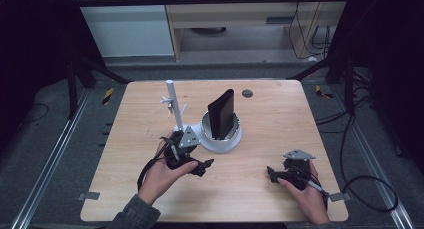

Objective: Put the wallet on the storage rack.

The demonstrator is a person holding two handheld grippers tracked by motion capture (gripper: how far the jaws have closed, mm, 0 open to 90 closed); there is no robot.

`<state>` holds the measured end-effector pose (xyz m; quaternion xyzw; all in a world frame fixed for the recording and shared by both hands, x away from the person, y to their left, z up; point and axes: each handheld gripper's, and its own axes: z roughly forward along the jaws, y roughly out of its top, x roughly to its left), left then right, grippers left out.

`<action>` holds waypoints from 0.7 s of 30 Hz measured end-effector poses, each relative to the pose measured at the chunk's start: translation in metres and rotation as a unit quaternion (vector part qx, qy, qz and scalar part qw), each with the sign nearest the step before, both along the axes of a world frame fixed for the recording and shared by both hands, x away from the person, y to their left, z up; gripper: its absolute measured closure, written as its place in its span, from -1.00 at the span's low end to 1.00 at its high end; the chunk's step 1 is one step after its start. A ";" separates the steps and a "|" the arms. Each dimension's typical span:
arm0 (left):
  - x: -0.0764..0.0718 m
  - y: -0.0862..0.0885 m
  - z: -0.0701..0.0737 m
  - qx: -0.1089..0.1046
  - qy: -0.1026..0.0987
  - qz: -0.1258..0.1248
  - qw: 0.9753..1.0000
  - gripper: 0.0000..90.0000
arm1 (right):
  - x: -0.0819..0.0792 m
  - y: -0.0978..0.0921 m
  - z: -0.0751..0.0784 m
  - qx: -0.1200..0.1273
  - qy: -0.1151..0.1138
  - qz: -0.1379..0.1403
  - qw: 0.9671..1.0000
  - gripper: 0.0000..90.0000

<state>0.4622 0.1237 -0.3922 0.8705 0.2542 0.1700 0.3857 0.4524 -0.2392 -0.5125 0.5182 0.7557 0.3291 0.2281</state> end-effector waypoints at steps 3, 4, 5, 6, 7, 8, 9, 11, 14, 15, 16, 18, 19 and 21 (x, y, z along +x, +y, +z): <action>-0.002 0.007 -0.009 0.004 0.018 0.002 1.000 -0.90 | 0.000 0.000 0.000 0.000 0.000 0.000 1.000 -0.88; -0.003 0.009 -0.011 0.005 0.019 0.004 1.000 -0.90 | 0.000 0.000 0.000 0.000 0.000 0.000 1.000 -0.88; -0.004 0.014 -0.015 0.003 0.020 0.008 1.000 -0.90 | 0.000 0.000 0.000 0.000 0.000 0.000 1.000 -0.88; -0.005 0.017 -0.019 -0.001 0.023 0.011 1.000 -0.90 | 0.000 0.000 0.000 0.000 0.000 0.000 1.000 -0.88; -0.006 0.020 -0.022 -0.002 0.025 0.012 1.000 -0.90 | 0.000 0.000 0.000 0.001 0.001 0.000 1.000 -0.88; -0.006 0.024 -0.025 -0.003 0.027 0.016 1.000 -0.90 | 0.000 0.000 0.000 0.000 0.000 0.000 1.000 -0.88; -0.006 0.030 -0.030 -0.004 0.027 0.023 0.999 -0.89 | 0.000 0.000 0.000 -0.001 -0.001 0.001 1.000 -0.89; -0.005 0.038 -0.037 -0.007 0.030 0.035 0.999 -0.89 | 0.000 0.000 0.000 0.001 0.001 0.001 1.000 -0.88; -0.001 0.055 -0.050 -0.002 0.031 0.057 0.998 -0.87 | 0.000 0.000 0.000 -0.001 -0.001 0.001 1.000 -0.88; 0.000 0.060 -0.054 -0.004 0.031 0.066 0.997 -0.87 | 0.000 0.000 0.000 0.000 0.000 0.000 1.000 -0.88; 0.001 0.065 -0.056 -0.010 0.034 0.071 0.997 -0.87 | 0.000 0.000 0.000 0.001 0.000 -0.001 1.000 -0.88; 0.003 0.073 -0.061 -0.017 0.039 0.077 0.996 -0.88 | 0.000 0.000 0.000 0.000 0.000 0.000 1.000 -0.88; 0.004 0.077 -0.063 -0.016 0.037 0.087 0.995 -0.88 | 0.000 0.000 0.000 0.001 0.000 -0.001 1.000 -0.88; 0.006 0.083 -0.070 -0.003 0.033 0.108 0.994 -0.87 | 0.000 0.000 0.000 0.001 0.001 -0.001 1.000 -0.88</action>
